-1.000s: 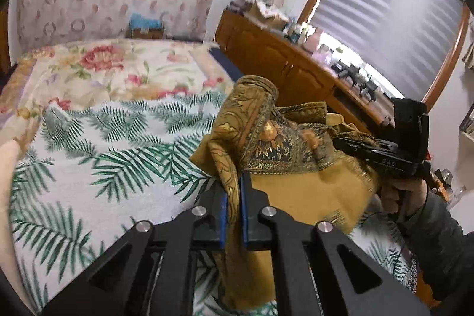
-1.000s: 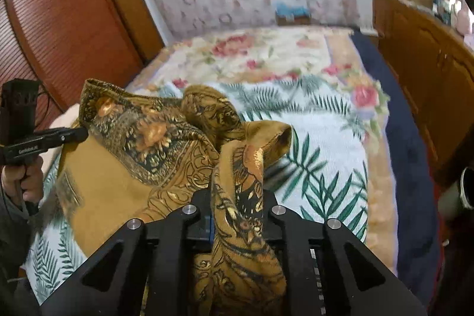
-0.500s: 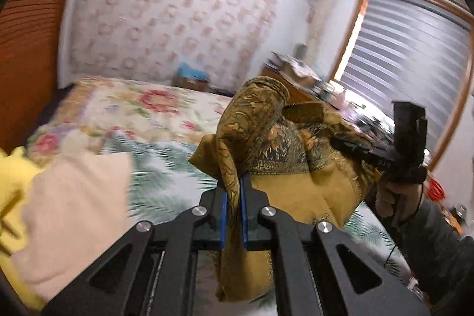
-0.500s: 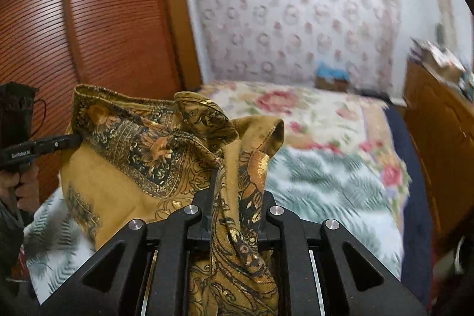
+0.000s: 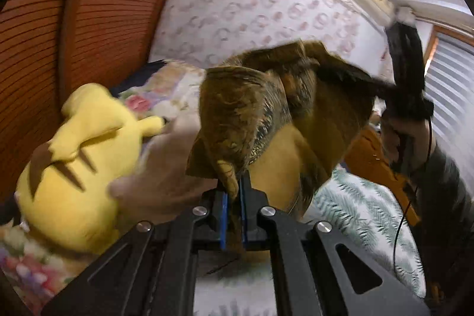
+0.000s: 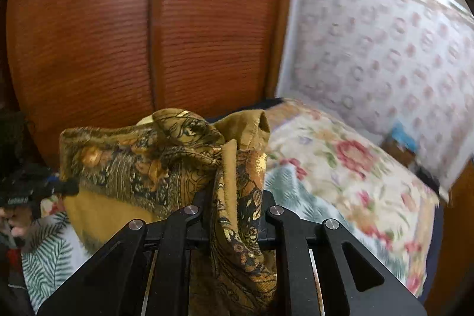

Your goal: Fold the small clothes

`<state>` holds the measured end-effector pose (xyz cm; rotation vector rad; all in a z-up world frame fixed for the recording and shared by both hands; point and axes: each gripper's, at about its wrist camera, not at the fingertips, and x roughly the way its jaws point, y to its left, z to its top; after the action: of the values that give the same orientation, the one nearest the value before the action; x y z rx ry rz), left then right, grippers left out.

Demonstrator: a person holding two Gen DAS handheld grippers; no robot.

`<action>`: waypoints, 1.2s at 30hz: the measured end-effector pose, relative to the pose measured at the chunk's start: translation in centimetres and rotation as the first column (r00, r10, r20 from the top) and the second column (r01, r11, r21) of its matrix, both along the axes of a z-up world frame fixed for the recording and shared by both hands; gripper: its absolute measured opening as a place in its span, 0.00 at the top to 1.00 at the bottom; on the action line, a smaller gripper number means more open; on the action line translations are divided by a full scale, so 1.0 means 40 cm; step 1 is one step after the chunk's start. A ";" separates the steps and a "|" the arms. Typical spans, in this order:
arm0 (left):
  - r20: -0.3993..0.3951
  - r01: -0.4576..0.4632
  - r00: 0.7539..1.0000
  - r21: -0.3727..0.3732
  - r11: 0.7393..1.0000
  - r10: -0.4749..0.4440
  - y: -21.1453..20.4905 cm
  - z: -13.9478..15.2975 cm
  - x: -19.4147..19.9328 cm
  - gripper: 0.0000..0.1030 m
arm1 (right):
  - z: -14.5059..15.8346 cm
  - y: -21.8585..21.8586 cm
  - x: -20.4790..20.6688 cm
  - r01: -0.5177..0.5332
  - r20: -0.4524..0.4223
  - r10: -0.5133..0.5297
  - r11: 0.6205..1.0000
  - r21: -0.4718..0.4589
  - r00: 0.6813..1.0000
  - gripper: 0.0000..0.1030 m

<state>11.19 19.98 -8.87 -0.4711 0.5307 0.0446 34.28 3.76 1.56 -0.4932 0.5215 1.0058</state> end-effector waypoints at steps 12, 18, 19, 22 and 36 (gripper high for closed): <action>-0.110 -0.081 0.991 -0.002 0.997 0.080 0.040 -0.105 -0.004 0.97 | -0.090 0.278 0.059 0.041 -0.031 -0.041 0.999 -0.008 0.999 0.43; -0.117 -0.085 0.989 0.007 0.996 0.085 0.035 -0.100 -0.012 0.97 | -0.085 0.223 0.042 0.075 -0.058 -0.074 0.997 0.022 0.996 0.39; -0.119 -0.086 0.989 0.007 0.996 0.087 0.032 -0.094 -0.014 0.96 | -0.104 0.216 0.038 0.067 -0.086 -0.065 0.998 0.018 0.994 0.39; -0.126 -0.083 0.988 0.031 0.996 0.087 0.029 -0.084 -0.014 0.93 | -0.158 0.218 0.013 0.042 -0.132 -0.043 0.999 -0.016 0.990 0.39; -0.086 -0.059 0.993 0.277 0.959 0.086 -0.069 -0.003 -0.057 0.85 | -0.229 0.103 -0.070 0.193 -0.138 -0.195 0.981 -0.029 0.971 0.39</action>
<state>8.90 17.22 -8.97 -0.2175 0.5931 0.2098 31.47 7.87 -7.60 -0.3781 0.6905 0.8527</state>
